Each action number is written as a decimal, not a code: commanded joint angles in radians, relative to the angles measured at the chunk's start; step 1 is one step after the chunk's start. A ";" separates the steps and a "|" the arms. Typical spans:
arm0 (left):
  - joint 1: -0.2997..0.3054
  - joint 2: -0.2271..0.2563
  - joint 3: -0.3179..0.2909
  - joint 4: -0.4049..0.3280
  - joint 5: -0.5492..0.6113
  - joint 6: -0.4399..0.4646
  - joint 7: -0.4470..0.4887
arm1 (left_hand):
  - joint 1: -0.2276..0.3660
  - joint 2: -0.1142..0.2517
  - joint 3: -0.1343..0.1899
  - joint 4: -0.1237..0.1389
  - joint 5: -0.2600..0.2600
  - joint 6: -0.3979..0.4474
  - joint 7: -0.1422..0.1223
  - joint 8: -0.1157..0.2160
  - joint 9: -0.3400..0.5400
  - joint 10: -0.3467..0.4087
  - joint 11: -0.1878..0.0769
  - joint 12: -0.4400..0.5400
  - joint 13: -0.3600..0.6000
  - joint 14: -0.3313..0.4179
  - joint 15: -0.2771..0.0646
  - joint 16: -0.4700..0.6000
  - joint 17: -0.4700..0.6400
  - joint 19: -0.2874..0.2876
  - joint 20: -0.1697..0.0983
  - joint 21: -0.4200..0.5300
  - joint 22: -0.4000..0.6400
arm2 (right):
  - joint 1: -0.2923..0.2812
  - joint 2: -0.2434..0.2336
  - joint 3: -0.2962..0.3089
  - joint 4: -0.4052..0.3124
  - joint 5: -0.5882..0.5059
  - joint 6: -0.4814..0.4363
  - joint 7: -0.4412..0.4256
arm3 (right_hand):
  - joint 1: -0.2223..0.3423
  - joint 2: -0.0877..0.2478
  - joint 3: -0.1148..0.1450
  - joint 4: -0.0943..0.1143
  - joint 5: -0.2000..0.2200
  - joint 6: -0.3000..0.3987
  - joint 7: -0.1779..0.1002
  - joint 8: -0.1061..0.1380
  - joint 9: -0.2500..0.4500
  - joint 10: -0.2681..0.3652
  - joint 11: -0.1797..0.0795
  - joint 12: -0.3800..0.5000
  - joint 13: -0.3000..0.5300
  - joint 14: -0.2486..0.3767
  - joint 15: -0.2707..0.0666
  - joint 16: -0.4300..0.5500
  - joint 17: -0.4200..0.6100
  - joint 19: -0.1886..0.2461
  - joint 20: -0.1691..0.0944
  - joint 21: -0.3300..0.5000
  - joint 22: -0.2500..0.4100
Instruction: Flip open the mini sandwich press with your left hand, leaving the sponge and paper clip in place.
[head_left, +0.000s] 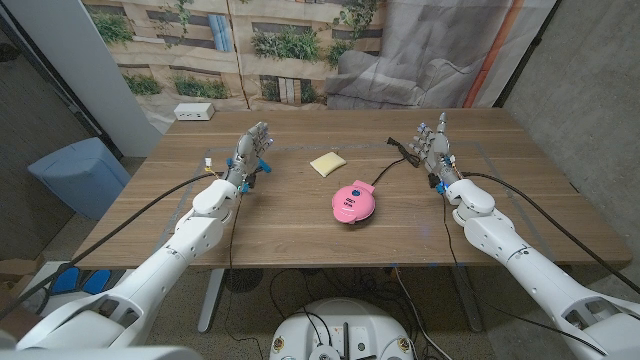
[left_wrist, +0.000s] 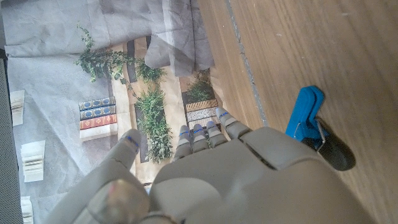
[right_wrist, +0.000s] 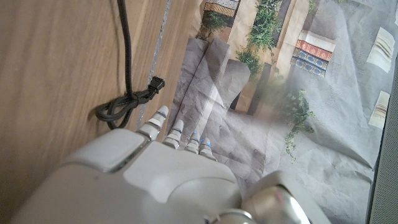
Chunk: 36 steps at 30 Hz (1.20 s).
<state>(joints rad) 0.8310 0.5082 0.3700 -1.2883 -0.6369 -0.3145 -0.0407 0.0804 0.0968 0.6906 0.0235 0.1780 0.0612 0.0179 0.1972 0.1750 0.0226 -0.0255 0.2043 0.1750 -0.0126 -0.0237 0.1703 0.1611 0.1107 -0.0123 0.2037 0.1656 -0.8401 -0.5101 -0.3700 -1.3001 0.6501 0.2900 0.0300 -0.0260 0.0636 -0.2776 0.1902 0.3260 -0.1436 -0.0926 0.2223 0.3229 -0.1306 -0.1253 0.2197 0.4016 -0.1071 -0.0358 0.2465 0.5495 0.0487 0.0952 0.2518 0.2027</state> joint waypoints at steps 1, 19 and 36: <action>-0.006 0.023 -0.006 0.014 0.037 -0.028 0.022 | 0.010 0.051 0.006 -0.010 0.002 0.007 -0.004 0.001 0.001 -0.004 -0.007 0.000 0.003 -0.007 -0.006 0.005 0.003 0.006 0.001 0.001 0.005 | 0.001 0.000 0.000 0.001 0.000 0.000 0.000 | 0.003 0.090 -0.004 -0.001 0.005 -0.009 0.005 0.004 0.005 -0.011 0.001 0.005 0.004 -0.008 -0.018 0.003 0.003 0.002 0.008 0.004 0.003; 0.121 0.185 -0.023 -0.187 0.142 -0.017 0.052 | 0.063 0.041 0.027 -0.100 0.004 0.017 -0.026 0.001 0.001 0.003 -0.021 -0.007 0.003 -0.012 -0.021 0.004 0.004 0.001 -0.011 -0.011 0.003 | 0.001 0.000 0.000 0.001 0.000 0.000 0.000 | 0.003 0.090 -0.004 -0.001 0.005 -0.009 0.004 0.004 0.005 -0.011 0.001 0.006 0.004 -0.008 -0.018 0.004 0.003 0.002 0.008 0.005 0.003; 0.176 0.272 -0.051 -0.237 0.306 -0.182 0.051 | 0.123 0.040 0.045 -0.183 0.008 0.039 -0.035 0.010 0.002 0.025 -0.030 -0.007 0.004 -0.005 -0.033 0.006 0.004 0.009 -0.017 -0.013 0.003 | 0.001 0.001 0.000 0.002 0.000 0.000 0.001 | 0.003 0.090 -0.004 -0.001 0.005 -0.009 0.004 0.004 0.005 -0.010 0.002 0.006 0.004 -0.009 -0.019 0.003 0.003 0.001 0.009 0.004 0.003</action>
<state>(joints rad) 0.9644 0.7123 0.3411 -1.4754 -0.4320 -0.4066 0.0059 0.1888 0.1355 0.7315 -0.1506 0.1818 0.0914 -0.0124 0.1972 0.1747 0.0446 -0.0536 0.1994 0.1747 -0.0179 -0.0289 0.1702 0.1608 0.1176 -0.0268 0.1910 0.1654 -0.8389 -0.5095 -0.3702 -1.2986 0.6498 0.2901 0.0301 -0.0259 0.0635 -0.2774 0.1902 0.3260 -0.1468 -0.0891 0.2222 0.3226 -0.1341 -0.1289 0.2196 0.4013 -0.1070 -0.0358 0.2465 0.5493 0.0487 0.0949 0.2517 0.2023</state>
